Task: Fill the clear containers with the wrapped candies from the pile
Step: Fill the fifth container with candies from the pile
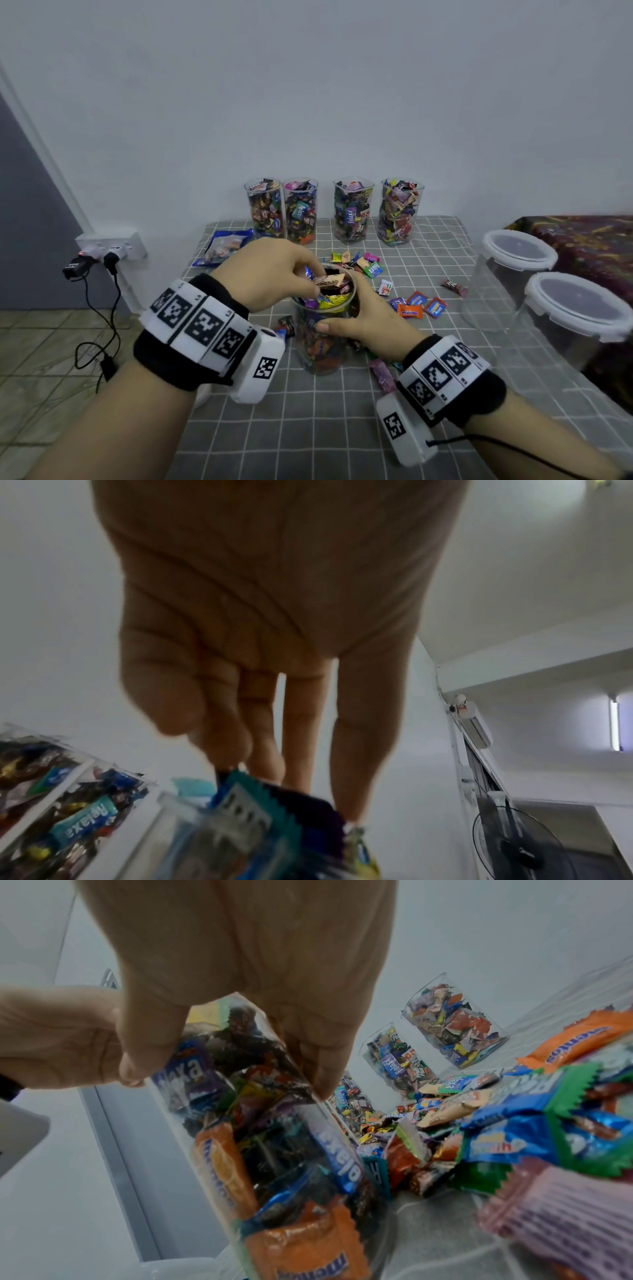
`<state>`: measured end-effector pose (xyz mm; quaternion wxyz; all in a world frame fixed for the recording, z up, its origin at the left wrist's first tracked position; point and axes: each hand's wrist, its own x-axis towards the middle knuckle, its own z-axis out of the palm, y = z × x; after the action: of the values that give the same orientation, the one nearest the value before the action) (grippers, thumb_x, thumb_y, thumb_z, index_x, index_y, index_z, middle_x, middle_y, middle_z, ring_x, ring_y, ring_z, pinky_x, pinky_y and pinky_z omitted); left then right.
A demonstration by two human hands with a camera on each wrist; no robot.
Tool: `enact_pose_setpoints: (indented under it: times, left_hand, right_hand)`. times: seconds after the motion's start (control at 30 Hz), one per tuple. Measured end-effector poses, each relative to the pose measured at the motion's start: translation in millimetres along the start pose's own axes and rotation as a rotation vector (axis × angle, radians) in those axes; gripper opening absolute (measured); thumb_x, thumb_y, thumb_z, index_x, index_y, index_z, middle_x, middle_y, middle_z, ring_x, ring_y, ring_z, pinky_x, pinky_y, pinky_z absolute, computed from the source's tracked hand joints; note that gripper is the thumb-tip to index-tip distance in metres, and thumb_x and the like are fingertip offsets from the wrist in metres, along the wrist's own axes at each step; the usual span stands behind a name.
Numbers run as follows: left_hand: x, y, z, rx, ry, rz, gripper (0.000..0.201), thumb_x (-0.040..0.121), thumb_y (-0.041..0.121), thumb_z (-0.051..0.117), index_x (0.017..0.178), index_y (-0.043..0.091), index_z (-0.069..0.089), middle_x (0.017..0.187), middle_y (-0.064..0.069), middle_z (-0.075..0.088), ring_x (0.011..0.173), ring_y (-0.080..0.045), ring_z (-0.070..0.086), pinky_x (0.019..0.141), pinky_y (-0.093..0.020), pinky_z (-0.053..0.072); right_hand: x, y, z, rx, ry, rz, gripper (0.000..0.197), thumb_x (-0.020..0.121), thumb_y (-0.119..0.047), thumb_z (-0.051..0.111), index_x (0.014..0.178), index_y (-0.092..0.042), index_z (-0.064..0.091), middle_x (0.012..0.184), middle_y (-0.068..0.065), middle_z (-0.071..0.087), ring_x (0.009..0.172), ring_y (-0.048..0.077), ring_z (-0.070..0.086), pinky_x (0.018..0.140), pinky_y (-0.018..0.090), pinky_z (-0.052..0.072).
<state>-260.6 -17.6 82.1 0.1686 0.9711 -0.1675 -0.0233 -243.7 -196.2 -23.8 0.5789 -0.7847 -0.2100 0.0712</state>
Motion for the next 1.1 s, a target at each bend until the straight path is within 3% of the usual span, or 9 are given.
enact_pose_setpoints:
  times: [0.07, 0.3, 0.37, 0.53, 0.67, 0.8, 0.9, 1.0, 1.1]
  left_hand:
    - [-1.5, 0.3, -0.6, 0.056, -0.077, 0.007, 0.026, 0.079, 0.036, 0.070, 0.105, 0.036, 0.066, 0.083, 0.013, 0.064, 0.075, -0.002, 0.055, 0.071, -0.024, 0.042]
    - [5.8, 5.8, 10.6, 0.218, -0.030, 0.044, 0.021, 0.086, 0.028, 0.061, 0.106, 0.033, 0.065, 0.094, 0.013, 0.066, 0.087, -0.007, 0.057, 0.069, -0.023, 0.041]
    - [6.1, 5.9, 11.9, 0.200, 0.043, 0.030, 0.018, 0.087, 0.030, 0.058, 0.103, 0.034, 0.066, 0.093, 0.013, 0.066, 0.084, -0.006, 0.056, 0.071, -0.024, 0.044]
    - [6.4, 5.9, 7.3, 0.080, 0.261, 0.032, 0.017, 0.087, 0.035, 0.058, 0.100, 0.031, 0.067, 0.092, 0.013, 0.061, 0.081, -0.007, 0.053, 0.071, -0.026, 0.041]
    - [7.5, 13.5, 6.3, 0.179, 0.038, 0.020, 0.039, 0.082, 0.045, 0.062, 0.118, 0.030, 0.062, 0.089, 0.009, 0.056, 0.084, -0.010, 0.052, 0.069, -0.027, 0.038]
    - [11.1, 14.8, 17.1, 0.152, -0.007, 0.072, 0.039, 0.084, 0.038, 0.063, 0.121, 0.027, 0.062, 0.102, 0.002, 0.065, 0.092, -0.014, 0.058, 0.079, -0.030, 0.046]
    - [9.0, 8.5, 25.9, -0.039, 0.122, 0.091, 0.034, 0.083, 0.035, 0.065, 0.116, 0.025, 0.065, 0.105, 0.005, 0.062, 0.093, -0.010, 0.058, 0.085, -0.031, 0.047]
    - [1.9, -2.7, 37.9, -0.316, 0.456, 0.081, 0.023, 0.083, 0.034, 0.065, 0.106, 0.028, 0.067, 0.105, 0.010, 0.060, 0.091, -0.005, 0.057, 0.084, -0.033, 0.049]
    - [-2.0, -18.3, 53.8, -0.432, 0.517, -0.013, 0.058, 0.077, 0.057, 0.062, 0.128, 0.032, 0.053, 0.128, 0.012, 0.052, 0.112, -0.007, 0.051, 0.094, -0.040, 0.046]
  right_hand:
    - [0.3, 1.1, 0.2, -0.003, 0.008, -0.002, 0.074, 0.073, -0.015, 0.080, 0.128, -0.034, 0.035, 0.121, -0.013, 0.055, 0.112, -0.003, 0.054, 0.093, 0.016, 0.044]
    - [1.4, 4.4, 1.2, -0.003, 0.016, -0.003, 0.080, 0.069, -0.026, 0.083, 0.134, -0.028, 0.036, 0.122, -0.009, 0.059, 0.113, 0.003, 0.057, 0.102, 0.033, 0.045]
    - [1.5, 4.7, 1.6, -0.004, 0.020, -0.002, 0.084, 0.066, -0.033, 0.082, 0.135, -0.026, 0.036, 0.122, -0.008, 0.060, 0.113, 0.005, 0.057, 0.102, 0.035, 0.045]
    - [1.9, 6.3, 1.0, 0.011, 0.018, 0.001, 0.074, 0.072, -0.017, 0.081, 0.128, -0.033, 0.036, 0.123, -0.009, 0.057, 0.114, 0.004, 0.056, 0.102, 0.030, 0.044]
    - [1.4, 5.6, 0.3, -0.009, 0.008, 0.007, 0.073, 0.072, -0.021, 0.081, 0.128, -0.035, 0.035, 0.121, -0.011, 0.057, 0.112, 0.001, 0.055, 0.098, 0.028, 0.046]
    - [1.0, 5.6, 1.1, -0.004, 0.007, 0.001, 0.078, 0.071, -0.022, 0.081, 0.133, -0.028, 0.034, 0.124, -0.009, 0.056, 0.114, 0.001, 0.055, 0.098, 0.025, 0.045]
    - [-1.1, 6.8, 1.7, 0.010, 0.003, 0.004, 0.076, 0.076, -0.018, 0.078, 0.135, -0.028, 0.032, 0.126, -0.010, 0.055, 0.114, -0.001, 0.054, 0.097, 0.021, 0.045]
    - [-3.5, 9.9, 1.8, -0.011, 0.004, 0.025, 0.076, 0.073, -0.021, 0.080, 0.131, -0.039, 0.034, 0.123, -0.014, 0.057, 0.111, -0.003, 0.055, 0.097, 0.021, 0.045]
    - [-1.2, 23.7, 3.7, -0.136, 0.011, 0.037, 0.079, 0.058, -0.039, 0.084, 0.124, -0.048, 0.041, 0.126, -0.011, 0.055, 0.119, 0.010, 0.052, 0.103, 0.038, 0.042]
